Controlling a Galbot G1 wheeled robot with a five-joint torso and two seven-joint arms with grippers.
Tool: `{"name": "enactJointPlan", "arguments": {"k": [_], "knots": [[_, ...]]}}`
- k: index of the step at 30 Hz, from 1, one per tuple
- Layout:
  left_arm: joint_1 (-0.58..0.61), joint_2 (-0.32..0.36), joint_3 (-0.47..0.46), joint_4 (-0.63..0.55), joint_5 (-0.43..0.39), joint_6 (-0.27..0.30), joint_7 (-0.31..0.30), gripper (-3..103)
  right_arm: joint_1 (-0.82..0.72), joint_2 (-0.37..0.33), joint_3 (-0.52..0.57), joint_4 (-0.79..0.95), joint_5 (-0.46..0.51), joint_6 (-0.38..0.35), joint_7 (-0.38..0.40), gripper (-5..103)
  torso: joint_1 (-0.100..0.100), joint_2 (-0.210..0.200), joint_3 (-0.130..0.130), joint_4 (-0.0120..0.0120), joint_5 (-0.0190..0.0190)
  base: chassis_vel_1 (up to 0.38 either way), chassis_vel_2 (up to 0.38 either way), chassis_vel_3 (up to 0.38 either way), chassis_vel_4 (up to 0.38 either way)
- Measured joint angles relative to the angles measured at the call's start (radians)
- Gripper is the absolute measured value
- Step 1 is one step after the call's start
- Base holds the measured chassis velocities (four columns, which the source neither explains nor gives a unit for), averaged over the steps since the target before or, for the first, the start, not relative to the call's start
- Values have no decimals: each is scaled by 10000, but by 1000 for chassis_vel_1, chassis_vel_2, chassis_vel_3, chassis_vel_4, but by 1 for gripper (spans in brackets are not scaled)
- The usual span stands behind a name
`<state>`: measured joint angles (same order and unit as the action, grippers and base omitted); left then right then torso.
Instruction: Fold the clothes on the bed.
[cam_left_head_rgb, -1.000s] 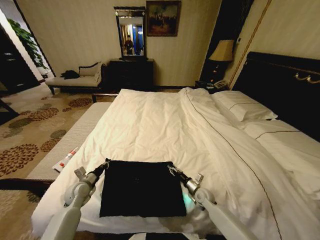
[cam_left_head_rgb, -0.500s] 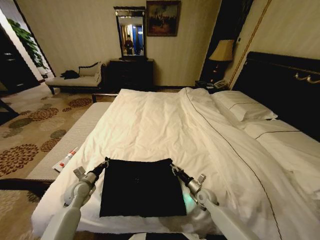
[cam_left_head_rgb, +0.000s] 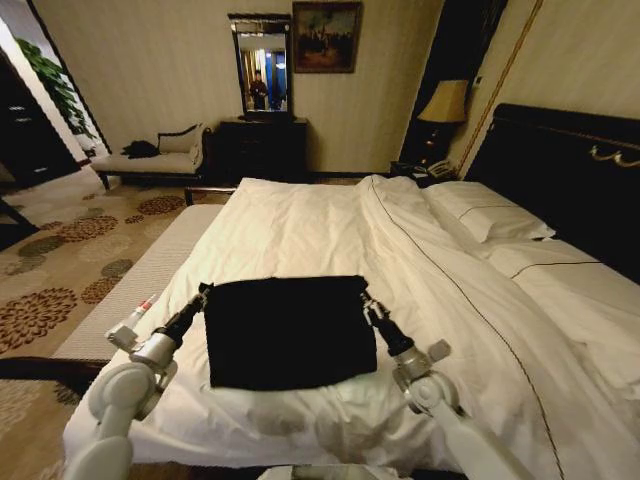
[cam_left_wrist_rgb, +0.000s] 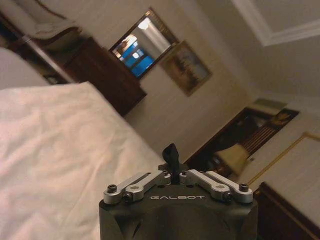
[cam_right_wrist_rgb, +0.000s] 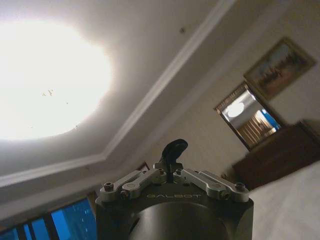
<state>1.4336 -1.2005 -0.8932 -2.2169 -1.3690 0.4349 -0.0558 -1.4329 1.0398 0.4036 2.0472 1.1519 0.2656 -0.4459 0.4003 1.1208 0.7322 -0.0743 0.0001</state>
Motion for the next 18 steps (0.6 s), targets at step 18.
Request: {"name": "enactJointPlan", "arguments": {"k": [18], "knots": [[435, 301, -1108, -1676, -1342, 236, -174, 2, -2386, 1231, 1816, 2956, -893, 186, 400, 1, 0, -1, 1, 1, 0, 0, 0, 0, 0]]}}
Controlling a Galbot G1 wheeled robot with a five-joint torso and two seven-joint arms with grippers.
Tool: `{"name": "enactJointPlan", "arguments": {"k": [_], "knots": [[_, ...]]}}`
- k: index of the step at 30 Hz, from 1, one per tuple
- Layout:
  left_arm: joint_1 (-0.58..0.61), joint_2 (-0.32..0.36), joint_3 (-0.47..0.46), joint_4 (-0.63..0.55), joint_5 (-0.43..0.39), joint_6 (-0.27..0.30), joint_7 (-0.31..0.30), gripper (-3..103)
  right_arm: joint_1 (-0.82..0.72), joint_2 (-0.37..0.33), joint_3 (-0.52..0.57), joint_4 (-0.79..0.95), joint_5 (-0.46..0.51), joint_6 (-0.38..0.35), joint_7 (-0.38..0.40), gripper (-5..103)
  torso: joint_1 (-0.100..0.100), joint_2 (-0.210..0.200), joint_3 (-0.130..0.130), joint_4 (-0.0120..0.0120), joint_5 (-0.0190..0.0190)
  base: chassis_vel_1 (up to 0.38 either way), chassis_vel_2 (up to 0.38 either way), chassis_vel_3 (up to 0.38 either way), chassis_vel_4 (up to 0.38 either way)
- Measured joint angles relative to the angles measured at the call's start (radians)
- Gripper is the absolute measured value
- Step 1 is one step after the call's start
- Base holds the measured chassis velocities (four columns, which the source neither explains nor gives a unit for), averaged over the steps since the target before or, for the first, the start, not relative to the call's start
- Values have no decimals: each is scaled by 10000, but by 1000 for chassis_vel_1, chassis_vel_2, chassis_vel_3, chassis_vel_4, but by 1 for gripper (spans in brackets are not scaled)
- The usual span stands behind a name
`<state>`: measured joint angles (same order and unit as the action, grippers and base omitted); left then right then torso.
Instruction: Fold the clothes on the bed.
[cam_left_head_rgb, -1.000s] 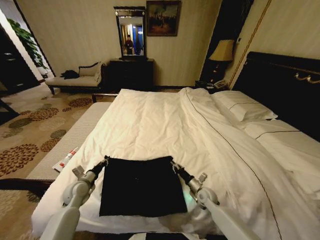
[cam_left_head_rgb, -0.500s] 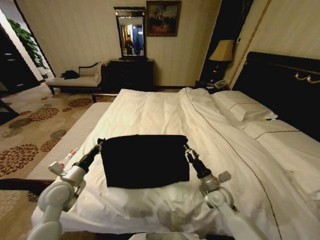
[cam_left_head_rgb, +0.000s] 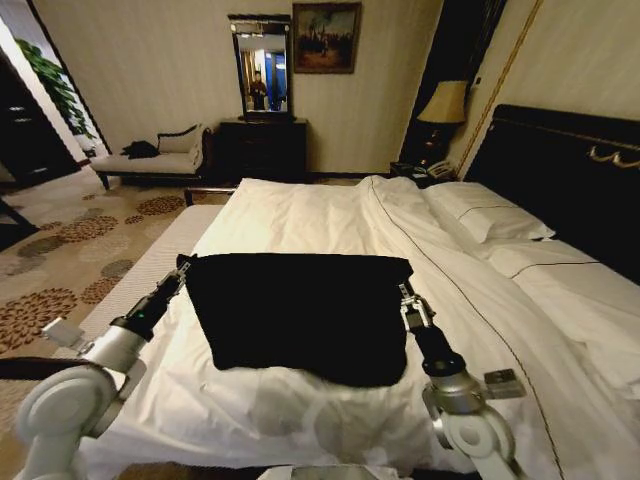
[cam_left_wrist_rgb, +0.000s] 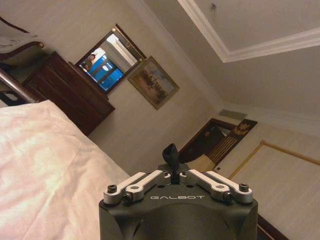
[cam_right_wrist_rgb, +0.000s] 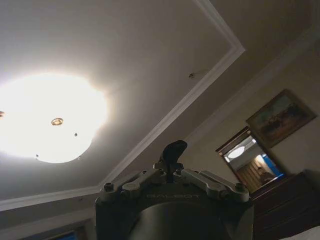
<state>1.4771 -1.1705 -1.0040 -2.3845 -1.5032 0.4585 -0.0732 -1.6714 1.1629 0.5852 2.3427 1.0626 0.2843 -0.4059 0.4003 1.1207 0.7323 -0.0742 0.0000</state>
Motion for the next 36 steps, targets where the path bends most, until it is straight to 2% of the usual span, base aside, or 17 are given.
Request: {"name": "enactJointPlan", "arguments": {"k": [1, 4, 5, 7, 9, 10, 12, 13, 14, 17, 22, 26, 27, 30, 32, 33, 36], "knots": [[0, 0, 0, 0, 0, 0, 0, 2, 0, 0, 0, 0, 0, 0, 0, 1, 0, 0, 0, 0, 0, 0, 0, 0, 0], [252, -3, -77, -364, 29, 227, -354, 2, -587, -14, 66, 753, -534, -106, 999, 1, 1, 0, 0, -3, 0, 0, 0, 0, 0], [252, -3, -77, -364, 29, 227, -354, 2, -587, -14, 66, 753, -534, -106, 999, 1, 1, 0, 0, -3, 0, 0, 0, 0, 0], [577, 99, -134, -682, 209, 491, -747, 2, -947, -230, 28, 1457, -783, -452, 2302, 1, 0, 2, -1, -2, -6, 0, 0, 0, 0], [867, 256, -237, -1031, 296, 719, -1141, 2, -1127, -611, 6, 1644, -798, -1273, 4291, 1, -1, 1, -1, -1, 1, 0, 0, 0, 0], [867, 256, -237, -1031, 296, 719, -1141, 2, -1127, -611, 6, 1644, -798, -1273, 4291, 1, -1, 1, -1, -1, 1, 0, 0, 0, 0], [966, 439, -282, -1191, 287, 949, -1511, 2, -969, -1096, -18, 1667, -458, -2259, 6245, 1, -1, 1, -1, 0, 2, 0, 0, 0, 0], [966, 439, -282, -1191, 287, 949, -1511, 2, -969, -1096, -18, 1667, -458, -2259, 6245, 1, -1, 1, -1, 0, 2, 0, 0, 0, 0], [951, 514, -124, -1199, 459, 1034, -1647, 2, -755, -1382, -87, 1668, -313, -2669, 7053, 1, 0, 1, 0, 0, 3, 0, 0, 0, 0], [739, 602, 635, -576, 1434, 1080, -1799, 2, 212, -1959, -481, 1665, 292, -3630, 8674, 1, 2, 0, 2, -1, 1, 0, 0, 0, 0], [72, 699, 1498, 689, 2269, 1085, -1794, 2, 1659, -2237, -1103, 780, 884, -3799, 8943, 1, 0, 0, 1, 2, -2, 0, 0, 0, 0], [-1861, 810, 3363, 3698, 3451, 821, -1313, 2, 4073, -2138, -2637, -2070, 1802, -3933, 8567, 1, 2, -2, 3, 0, 0, 0, 0, 0, 0], [-1861, 810, 3363, 3698, 3451, 821, -1313, 2, 4073, -2138, -2637, -2070, 1802, -3933, 8567, 1, 2, -2, 3, 0, 0, 0, 0, 0, 0], [-3468, 590, 4590, 5871, 4046, 347, -937, 2, 5654, -1823, -3798, -4365, 1814, -3780, 8018, 1, 6, -4, 5, -2, 1, 0, 0, 0, 0], [-4410, 323, 5123, 7318, 4235, -18, -665, 2, 6499, -1546, -4503, -5849, 1540, -3478, 7370, 1, 8, -5, 6, -1, -2, 0, 0, 0, 0], [-4410, 323, 5123, 7318, 4235, -18, -665, 2, 6499, -1546, -4503, -5849, 1540, -3478, 7370, 1, 8, -5, 6, -1, -2, 0, 0, 0, 0], [-5291, 29, 5484, 8549, 4392, -420, -241, 2, 7281, -1195, -5085, -7477, 1239, -2987, 6586, 1, 8, -4, 4, -1, 1, 0, 0, 0, 0]]}}
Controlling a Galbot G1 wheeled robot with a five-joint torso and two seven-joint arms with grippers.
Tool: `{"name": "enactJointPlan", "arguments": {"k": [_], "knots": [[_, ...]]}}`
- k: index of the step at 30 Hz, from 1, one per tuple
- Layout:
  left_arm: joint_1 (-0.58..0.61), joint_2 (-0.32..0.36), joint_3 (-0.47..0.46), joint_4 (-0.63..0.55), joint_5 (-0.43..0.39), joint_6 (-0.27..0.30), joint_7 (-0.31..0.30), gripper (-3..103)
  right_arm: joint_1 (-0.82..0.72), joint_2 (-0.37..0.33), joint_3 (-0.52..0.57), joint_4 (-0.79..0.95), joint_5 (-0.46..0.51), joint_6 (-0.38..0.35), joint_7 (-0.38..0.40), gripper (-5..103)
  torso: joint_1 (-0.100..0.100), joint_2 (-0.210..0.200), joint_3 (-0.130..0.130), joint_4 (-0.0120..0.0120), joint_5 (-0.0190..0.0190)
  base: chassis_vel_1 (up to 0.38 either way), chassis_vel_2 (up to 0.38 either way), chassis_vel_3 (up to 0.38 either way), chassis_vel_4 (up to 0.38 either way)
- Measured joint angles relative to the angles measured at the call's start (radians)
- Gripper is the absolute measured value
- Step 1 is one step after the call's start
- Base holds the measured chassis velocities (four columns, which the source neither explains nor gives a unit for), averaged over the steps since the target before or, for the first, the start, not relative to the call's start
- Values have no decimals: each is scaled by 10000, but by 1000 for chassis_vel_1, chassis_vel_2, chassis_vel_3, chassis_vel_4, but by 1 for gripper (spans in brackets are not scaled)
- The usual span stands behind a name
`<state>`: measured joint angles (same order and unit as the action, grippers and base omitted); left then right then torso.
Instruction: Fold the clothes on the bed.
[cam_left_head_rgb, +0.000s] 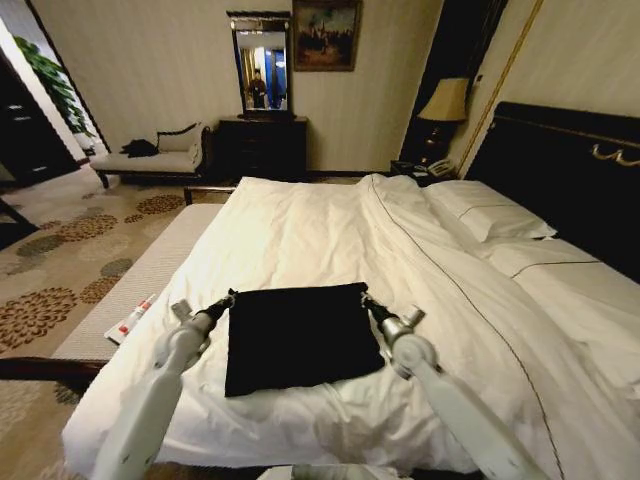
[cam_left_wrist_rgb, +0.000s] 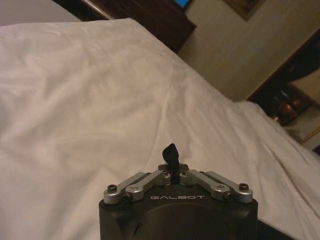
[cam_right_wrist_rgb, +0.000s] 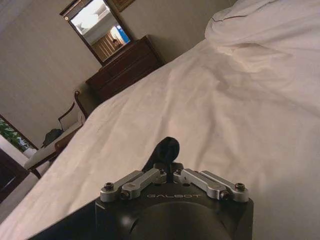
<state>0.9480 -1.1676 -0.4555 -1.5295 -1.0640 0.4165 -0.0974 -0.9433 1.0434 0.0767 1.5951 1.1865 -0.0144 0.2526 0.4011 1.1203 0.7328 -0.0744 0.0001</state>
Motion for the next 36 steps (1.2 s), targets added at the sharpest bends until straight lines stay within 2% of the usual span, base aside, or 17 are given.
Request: {"name": "enactJointPlan", "arguments": {"k": [1, 4, 7, 13, 16, 20, 27, 31, 36], "knots": [[0, 0, 0, 0, 0, 0, 0, 2, 0, 0, 0, 0, 0, 0, 0, 1, 0, 0, 0, 0, 0, 0, 0, 0, 0], [-449, -146, 232, 756, 387, -465, 504, 2, 482, 277, -283, -1063, -50, 511, -825, 1, -4, 0, -2, 0, 0, 0, 0, 0, 0], [-428, -213, 316, 1065, 612, -941, 850, 2, 632, 438, -357, -1445, -37, 794, -1324, 1, -5, 1, -3, 0, -2, 0, 0, 0, 0], [22, -270, 173, 906, 511, -1414, 1243, 2, 545, 586, -264, -1450, 596, 1375, -2143, 1, -6, 2, -3, 4, -2, 0, 0, 0, 0], [576, -196, -106, 295, -22, -1592, 1516, 2, 184, 402, -1, -956, 1315, 1640, -2852, 1, -7, 3, -5, 1, -3, 0, 0, 0, 0], [1357, 89, -428, -460, -313, -1792, 1987, 2, -522, -12, 329, -19, 1820, 1665, -3041, 1, -8, 4, -5, 2, -1, 0, 0, 0, 0], [2561, 321, -878, -1463, -400, -1776, 2309, 2, -1879, -526, 881, 1003, 1685, 1692, -3427, 1, -9, 6, -7, -2, 0, 0, 0, 0, 0], [3221, 285, -1018, -1893, -207, -1747, 2439, 2, -2508, -615, 1106, 1255, 1427, 1741, -3502, 1, -9, 6, -6, 1, -1, 0, 0, 0, 0], [4304, 262, -1220, -2399, 232, -1705, 2538, 2, -3361, -637, 1241, 1631, 983, 1745, -3228, 1, -9, 6, -6, 0, -2, 0, 0, 0, 0]]}}
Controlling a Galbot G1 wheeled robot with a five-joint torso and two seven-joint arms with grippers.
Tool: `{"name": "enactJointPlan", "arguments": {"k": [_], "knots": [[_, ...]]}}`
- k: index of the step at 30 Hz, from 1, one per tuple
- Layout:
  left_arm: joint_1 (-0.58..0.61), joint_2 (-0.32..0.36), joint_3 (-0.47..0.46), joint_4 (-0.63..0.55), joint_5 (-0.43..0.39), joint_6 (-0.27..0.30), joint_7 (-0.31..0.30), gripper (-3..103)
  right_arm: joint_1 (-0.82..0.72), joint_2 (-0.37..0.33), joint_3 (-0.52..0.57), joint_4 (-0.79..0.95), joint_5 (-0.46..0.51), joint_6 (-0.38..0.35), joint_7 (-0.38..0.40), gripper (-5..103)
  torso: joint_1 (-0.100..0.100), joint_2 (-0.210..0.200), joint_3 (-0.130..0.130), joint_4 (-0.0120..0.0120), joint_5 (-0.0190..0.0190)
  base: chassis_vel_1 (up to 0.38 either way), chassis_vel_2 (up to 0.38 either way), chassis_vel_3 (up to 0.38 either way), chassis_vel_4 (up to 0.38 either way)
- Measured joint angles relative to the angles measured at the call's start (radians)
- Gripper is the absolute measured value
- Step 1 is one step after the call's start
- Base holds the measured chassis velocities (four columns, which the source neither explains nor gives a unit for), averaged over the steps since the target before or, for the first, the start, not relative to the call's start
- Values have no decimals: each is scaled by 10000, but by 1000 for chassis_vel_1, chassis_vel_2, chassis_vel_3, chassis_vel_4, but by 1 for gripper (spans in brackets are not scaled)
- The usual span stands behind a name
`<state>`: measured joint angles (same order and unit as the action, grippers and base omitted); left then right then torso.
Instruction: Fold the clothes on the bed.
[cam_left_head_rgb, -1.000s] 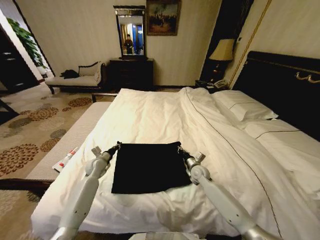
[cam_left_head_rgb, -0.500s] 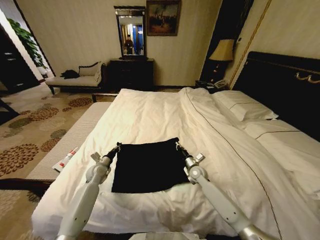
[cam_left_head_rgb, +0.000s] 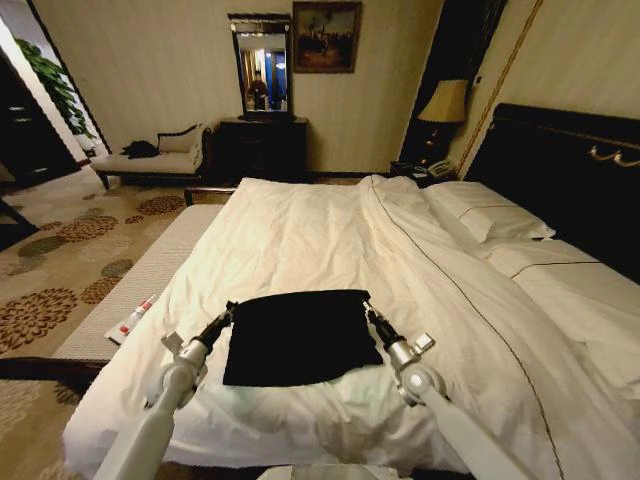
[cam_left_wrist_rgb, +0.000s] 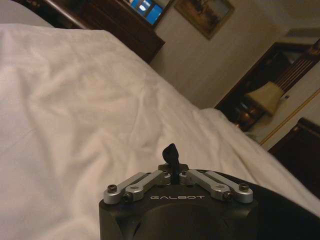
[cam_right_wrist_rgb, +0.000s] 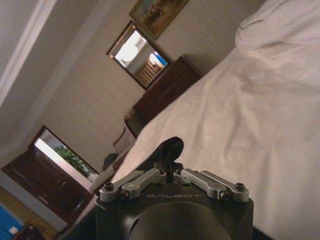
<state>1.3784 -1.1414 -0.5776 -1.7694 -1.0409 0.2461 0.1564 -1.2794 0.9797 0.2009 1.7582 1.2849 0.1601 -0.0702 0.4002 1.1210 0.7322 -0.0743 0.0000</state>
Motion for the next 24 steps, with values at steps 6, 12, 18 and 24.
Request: {"name": "enactJointPlan", "arguments": {"k": [6, 12, 18, 24], "knots": [[639, 49, -252, -84, 292, -3, 157, 2, -470, -25, 83, 71, -310, -1, 327, 1, -1, 0, 0, 2, 1, 0, 0, 0, 0], [770, 64, -362, 32, 368, -3, 185, 2, -798, 53, 131, 88, -578, -43, 717, 1, 1, 0, 1, 0, 0, 0, 0, 0, 0], [862, 87, -272, -23, 565, -3, 242, 2, -1082, 136, 132, 41, -1238, -79, 1029, 1, 2, -2, 1, 1, 1, 0, 0, 0, 0], [1119, -2, -167, -78, 1028, 4, 343, 2, -1183, 169, 107, -71, -1815, -90, 1087, 1, 2, -2, 2, 2, 0, 0, 0, 0, 0]]}}
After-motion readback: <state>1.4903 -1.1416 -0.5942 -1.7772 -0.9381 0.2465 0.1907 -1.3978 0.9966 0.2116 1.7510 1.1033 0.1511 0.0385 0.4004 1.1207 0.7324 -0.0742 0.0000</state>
